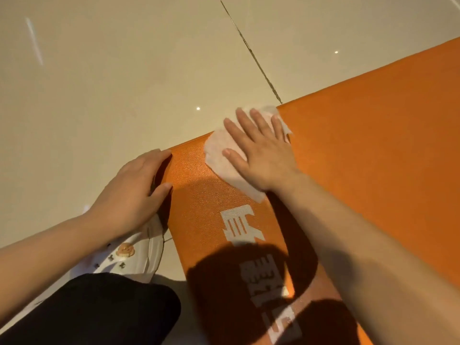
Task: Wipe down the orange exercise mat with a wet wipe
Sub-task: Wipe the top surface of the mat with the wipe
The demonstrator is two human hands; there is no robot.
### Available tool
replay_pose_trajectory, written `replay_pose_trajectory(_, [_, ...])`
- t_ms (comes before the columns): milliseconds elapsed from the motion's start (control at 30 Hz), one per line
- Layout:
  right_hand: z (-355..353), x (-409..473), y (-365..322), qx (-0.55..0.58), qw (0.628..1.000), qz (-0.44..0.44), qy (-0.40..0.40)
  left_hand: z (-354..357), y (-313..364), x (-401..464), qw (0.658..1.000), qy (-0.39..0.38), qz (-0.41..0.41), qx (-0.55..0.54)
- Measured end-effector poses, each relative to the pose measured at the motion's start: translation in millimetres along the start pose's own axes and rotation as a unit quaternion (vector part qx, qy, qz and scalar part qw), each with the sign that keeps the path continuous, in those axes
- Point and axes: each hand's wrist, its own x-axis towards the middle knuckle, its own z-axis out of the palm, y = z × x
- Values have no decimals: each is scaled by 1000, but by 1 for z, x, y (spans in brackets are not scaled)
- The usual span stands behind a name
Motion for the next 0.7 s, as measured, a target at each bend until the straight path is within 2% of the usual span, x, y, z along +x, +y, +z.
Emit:
replay_pose_trajectory(100, [-14, 2, 72, 3, 995, 101, 12, 3, 9, -2, 1000, 7, -18, 19])
replay_pose_trajectory(233, [-31, -24, 157, 25, 969, 245, 17, 4, 17, -7, 999, 2, -37, 29])
replay_pose_trajectory(300, [-34, -35, 169, 33, 958, 285, 16, 4, 17, -10, 998, -3, -40, 44])
replay_pose_trajectory(400, [-33, -34, 141, 66, 941, 333, 22, 1, 19, -11, 997, -9, -47, 58])
replay_pose_trajectory(467, [-23, -30, 97, 72, 950, 304, 22, -3, 22, -13, 996, 5, -52, 77])
replay_pose_trajectory(600, [5, -26, -27, 31, 990, 134, -12, -3, 21, -29, 993, 48, -73, 74])
replay_pose_trajectory(700, [18, -45, -108, 19, 1000, 1, -23, 6, 18, -43, 992, 71, -92, 56])
